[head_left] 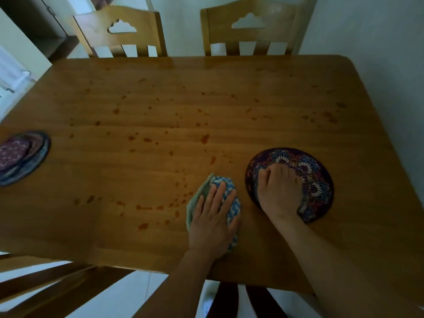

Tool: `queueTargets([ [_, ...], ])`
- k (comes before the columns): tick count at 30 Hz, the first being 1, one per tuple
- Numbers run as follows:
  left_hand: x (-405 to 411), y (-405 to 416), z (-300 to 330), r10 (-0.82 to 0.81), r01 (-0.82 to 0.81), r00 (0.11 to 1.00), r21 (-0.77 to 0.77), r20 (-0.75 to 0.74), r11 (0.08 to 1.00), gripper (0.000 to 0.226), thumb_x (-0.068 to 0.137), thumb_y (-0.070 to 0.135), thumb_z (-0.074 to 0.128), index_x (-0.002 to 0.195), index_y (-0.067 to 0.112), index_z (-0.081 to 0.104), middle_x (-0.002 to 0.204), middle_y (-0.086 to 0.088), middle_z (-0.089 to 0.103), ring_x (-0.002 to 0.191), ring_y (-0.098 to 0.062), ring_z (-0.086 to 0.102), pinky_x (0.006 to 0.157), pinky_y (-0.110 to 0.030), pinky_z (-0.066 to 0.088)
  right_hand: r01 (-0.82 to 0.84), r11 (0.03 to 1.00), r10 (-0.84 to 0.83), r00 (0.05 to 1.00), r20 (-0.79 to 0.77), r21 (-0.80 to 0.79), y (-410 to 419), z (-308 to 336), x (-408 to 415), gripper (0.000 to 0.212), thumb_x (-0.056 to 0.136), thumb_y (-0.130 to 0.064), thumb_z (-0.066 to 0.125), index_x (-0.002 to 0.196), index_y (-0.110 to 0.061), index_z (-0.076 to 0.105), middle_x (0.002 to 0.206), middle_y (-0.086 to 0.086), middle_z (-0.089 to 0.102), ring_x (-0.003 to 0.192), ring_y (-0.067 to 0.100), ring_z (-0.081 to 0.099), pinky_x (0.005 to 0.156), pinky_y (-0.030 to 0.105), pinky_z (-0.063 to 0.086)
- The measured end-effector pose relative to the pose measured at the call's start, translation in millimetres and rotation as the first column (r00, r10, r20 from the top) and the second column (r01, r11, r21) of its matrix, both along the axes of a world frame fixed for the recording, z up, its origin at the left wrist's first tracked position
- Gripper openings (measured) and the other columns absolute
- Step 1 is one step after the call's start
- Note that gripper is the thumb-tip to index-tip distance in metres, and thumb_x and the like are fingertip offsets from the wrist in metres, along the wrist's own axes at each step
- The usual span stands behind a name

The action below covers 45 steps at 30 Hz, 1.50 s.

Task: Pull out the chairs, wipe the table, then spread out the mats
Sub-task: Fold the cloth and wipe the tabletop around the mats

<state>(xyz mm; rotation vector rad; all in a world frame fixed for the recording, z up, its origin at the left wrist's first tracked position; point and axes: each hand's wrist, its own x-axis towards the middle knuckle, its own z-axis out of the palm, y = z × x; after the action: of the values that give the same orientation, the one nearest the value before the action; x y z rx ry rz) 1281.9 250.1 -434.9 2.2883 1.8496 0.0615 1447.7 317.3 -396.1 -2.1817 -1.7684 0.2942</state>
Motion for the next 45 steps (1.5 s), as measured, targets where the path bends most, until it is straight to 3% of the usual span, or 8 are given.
queueTargets([
  [2, -8.8, 19.6, -1.5, -0.056, 0.057, 0.998, 0.012, -0.031, 0.998, 0.060, 0.100, 0.056, 0.010, 0.154, 0.032, 0.019, 0.163, 0.004, 0.015, 0.150, -0.015, 0.009, 0.116, -0.039, 0.010, -0.033, 0.999, 0.033, 0.999, -0.032, 0.005, 14.3, -11.3, -15.4, 0.029, 0.104, -0.033, 0.038, 0.112, -0.010, 0.054, 0.121, 0.012, 0.056, 0.118, 0.032, 0.048, 0.106, 0.046, 0.036],
  [7, -16.0, 76.8, -4.4, -0.163, 0.164, 0.986, 0.016, -0.012, 0.986, 0.059, 0.098, 0.053, 0.008, 0.153, 0.038, -0.006, 0.162, 0.013, -0.015, 0.146, -0.006, -0.022, 0.117, -0.033, -0.015, -0.060, 0.997, 0.055, 0.991, 0.121, 0.043, 11.4, -39.3, -27.8, 0.034, 0.101, -0.025, 0.045, 0.128, -0.004, 0.050, 0.141, 0.021, 0.045, 0.134, 0.040, 0.037, 0.114, 0.051, 0.030],
  [16, -32.8, 157.6, 2.5, -0.018, 0.020, 0.999, -0.055, 0.033, 0.998, 0.058, 0.103, 0.048, 0.015, 0.155, 0.031, -0.006, 0.162, 0.009, -0.017, 0.148, -0.010, -0.019, 0.120, -0.035, -0.010, -0.050, 0.993, 0.044, 0.997, 0.056, 0.108, 14.4, -44.5, -27.9, 0.029, 0.101, -0.023, 0.042, 0.123, -0.005, 0.051, 0.139, 0.018, 0.045, 0.132, 0.038, 0.037, 0.109, 0.050, 0.036],
  [23, -64.3, 92.0, 1.0, 0.107, -0.106, 0.994, -0.031, 0.030, 0.994, 0.059, 0.103, 0.047, 0.012, 0.155, 0.027, -0.007, 0.162, 0.004, -0.017, 0.148, -0.015, -0.018, 0.122, -0.040, -0.004, -0.066, 0.996, 0.063, 0.997, 0.053, 0.067, 11.8, -38.2, -27.7, 0.031, 0.101, -0.024, 0.040, 0.124, -0.005, 0.049, 0.140, 0.017, 0.043, 0.134, 0.035, 0.034, 0.111, 0.048, 0.035],
  [30, -73.3, -6.8, -6.3, -0.057, 0.057, 0.998, 0.035, 0.001, 0.998, 0.064, 0.099, 0.054, 0.030, 0.156, 0.029, 0.014, 0.164, 0.002, 0.011, 0.150, -0.017, 0.005, 0.117, -0.039, 0.008, -0.069, 0.998, 0.068, 0.997, 0.047, 0.013, 9.2, -33.7, -28.4, 0.036, 0.103, -0.025, 0.037, 0.130, -0.004, 0.047, 0.144, 0.019, 0.040, 0.138, 0.036, 0.029, 0.115, 0.049, 0.029],
  [33, -84.2, 16.6, -5.1, -0.071, 0.072, 0.997, 0.008, -0.018, 0.997, 0.062, 0.100, 0.058, 0.016, 0.156, 0.032, 0.006, 0.164, 0.006, 0.004, 0.150, -0.013, -0.001, 0.117, -0.039, 0.005, -0.070, 0.997, 0.069, 0.997, 0.046, 0.020, 9.8, -34.4, -27.7, 0.035, 0.103, -0.025, 0.039, 0.130, -0.004, 0.047, 0.145, 0.019, 0.040, 0.138, 0.036, 0.029, 0.115, 0.049, 0.030],
  [37, -95.8, 81.3, -5.1, 0.053, -0.052, 0.998, -0.050, 0.021, 0.997, 0.066, 0.089, 0.068, -0.010, 0.148, 0.040, -0.018, 0.154, 0.018, -0.028, 0.141, -0.004, -0.032, 0.117, -0.031, -0.015, -0.059, 0.996, 0.056, 0.997, 0.046, 0.061, 11.5, -37.7, -27.8, 0.033, 0.101, -0.023, 0.044, 0.126, -0.003, 0.050, 0.141, 0.019, 0.043, 0.135, 0.037, 0.033, 0.112, 0.050, 0.034],
  [45, -83.9, 175.3, 8.8, 0.222, -0.214, 0.974, -0.144, 0.044, 0.966, 0.060, 0.103, 0.051, 0.019, 0.154, 0.033, -0.008, 0.161, 0.010, -0.020, 0.147, -0.012, -0.020, 0.119, -0.038, -0.008, -0.059, 0.995, 0.052, 0.995, 0.080, 0.086, 12.6, -40.9, -27.8, 0.032, 0.100, -0.024, 0.042, 0.125, -0.005, 0.050, 0.140, 0.017, 0.044, 0.135, 0.036, 0.034, 0.109, 0.048, 0.038],
])
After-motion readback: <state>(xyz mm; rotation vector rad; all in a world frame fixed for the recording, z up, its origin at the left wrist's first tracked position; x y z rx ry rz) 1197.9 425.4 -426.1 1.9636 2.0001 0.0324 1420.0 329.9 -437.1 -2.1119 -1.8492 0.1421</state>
